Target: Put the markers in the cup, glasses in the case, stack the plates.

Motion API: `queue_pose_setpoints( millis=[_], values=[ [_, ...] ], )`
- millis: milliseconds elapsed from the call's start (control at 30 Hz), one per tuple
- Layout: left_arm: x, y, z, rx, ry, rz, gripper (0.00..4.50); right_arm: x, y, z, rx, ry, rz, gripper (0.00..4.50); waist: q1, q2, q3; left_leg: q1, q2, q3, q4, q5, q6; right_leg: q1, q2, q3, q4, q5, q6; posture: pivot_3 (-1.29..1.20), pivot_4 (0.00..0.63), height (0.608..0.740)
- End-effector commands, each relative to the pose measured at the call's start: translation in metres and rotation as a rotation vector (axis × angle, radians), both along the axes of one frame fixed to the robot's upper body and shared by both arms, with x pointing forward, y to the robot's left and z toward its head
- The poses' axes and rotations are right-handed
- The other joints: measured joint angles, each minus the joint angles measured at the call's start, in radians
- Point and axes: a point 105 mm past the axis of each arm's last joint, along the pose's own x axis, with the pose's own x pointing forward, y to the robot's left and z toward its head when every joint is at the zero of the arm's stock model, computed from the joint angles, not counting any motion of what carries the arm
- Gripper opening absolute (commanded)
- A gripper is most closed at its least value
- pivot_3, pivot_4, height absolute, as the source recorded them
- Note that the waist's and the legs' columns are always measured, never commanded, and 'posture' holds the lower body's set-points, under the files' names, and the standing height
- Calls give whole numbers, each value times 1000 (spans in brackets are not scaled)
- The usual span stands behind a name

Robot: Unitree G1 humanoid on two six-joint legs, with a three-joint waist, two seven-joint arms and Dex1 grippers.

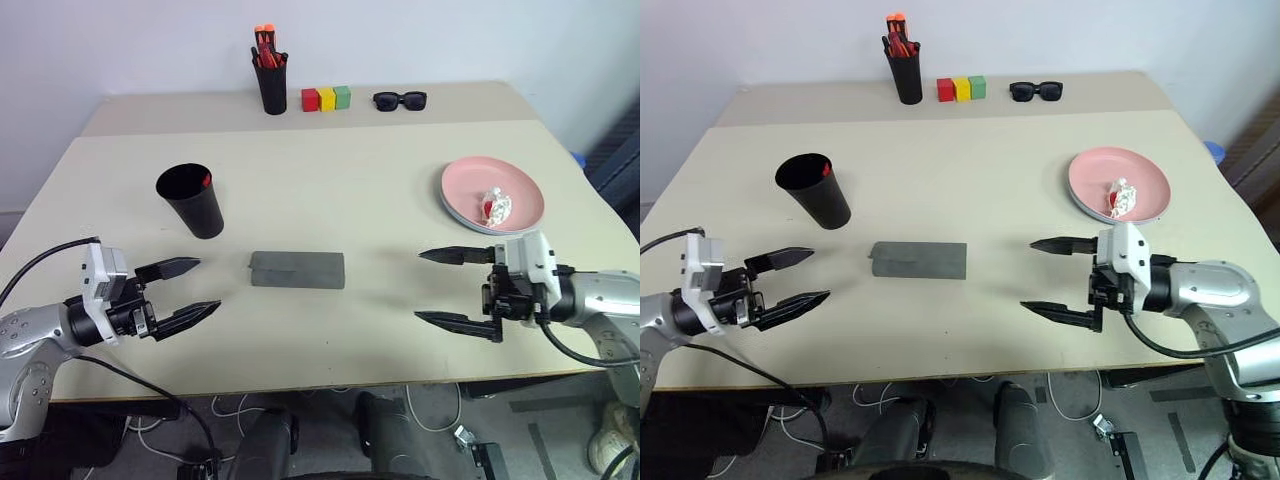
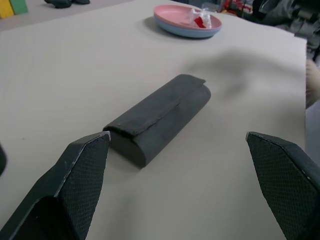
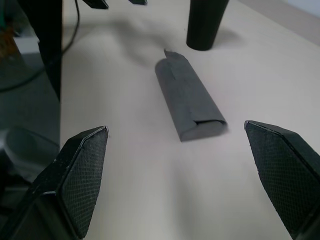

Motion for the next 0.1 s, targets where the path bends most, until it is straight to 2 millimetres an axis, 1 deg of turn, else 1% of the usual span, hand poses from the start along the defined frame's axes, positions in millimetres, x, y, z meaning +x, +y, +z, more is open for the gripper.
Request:
queue_pose_setpoints(
  millis=[33,100],
  values=[
    [1,7,3,34,-35,10,4500,2,-3,10,-6,-51,-2,4456,0,0,0,0,0,0,0,0,0,0,0,0,0,0,0,0,150,740],
    [2,5,6,35,-59,3,4500,7,-3,9,-5,-63,-20,4456,0,0,0,0,0,0,0,0,0,0,0,0,0,0,0,0,150,740]
  ],
)
